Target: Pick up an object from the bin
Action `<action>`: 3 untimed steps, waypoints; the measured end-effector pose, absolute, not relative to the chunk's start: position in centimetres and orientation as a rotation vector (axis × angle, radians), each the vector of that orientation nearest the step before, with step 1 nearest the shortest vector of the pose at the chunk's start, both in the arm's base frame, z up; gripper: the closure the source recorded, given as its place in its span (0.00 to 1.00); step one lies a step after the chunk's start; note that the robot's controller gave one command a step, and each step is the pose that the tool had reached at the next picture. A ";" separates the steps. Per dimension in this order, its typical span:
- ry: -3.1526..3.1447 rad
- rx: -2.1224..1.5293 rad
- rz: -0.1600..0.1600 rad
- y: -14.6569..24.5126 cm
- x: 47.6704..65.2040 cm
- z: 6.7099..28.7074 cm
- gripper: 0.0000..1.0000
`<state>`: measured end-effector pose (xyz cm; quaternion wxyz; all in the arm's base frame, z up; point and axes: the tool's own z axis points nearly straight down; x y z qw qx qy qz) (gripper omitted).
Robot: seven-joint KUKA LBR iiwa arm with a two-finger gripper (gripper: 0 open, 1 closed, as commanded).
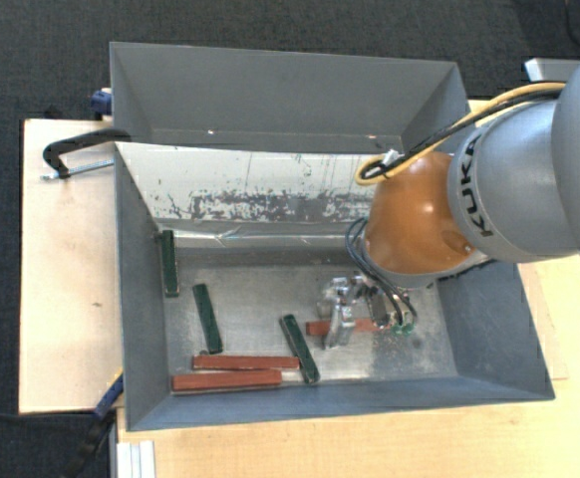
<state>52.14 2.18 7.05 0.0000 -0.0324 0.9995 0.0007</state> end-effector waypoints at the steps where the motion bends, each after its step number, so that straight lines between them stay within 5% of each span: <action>1: 3.134 -0.146 0.003 6.2 53.0 19.5 1.00; 2: 3.134 -0.146 0.002 6.2 53.0 19.5 1.00; 3: 3.135 -0.229 0.002 5.3 53.0 23.2 1.00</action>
Offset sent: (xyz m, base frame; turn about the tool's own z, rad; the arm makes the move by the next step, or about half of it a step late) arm 0.0000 0.0000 0.0000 0.0000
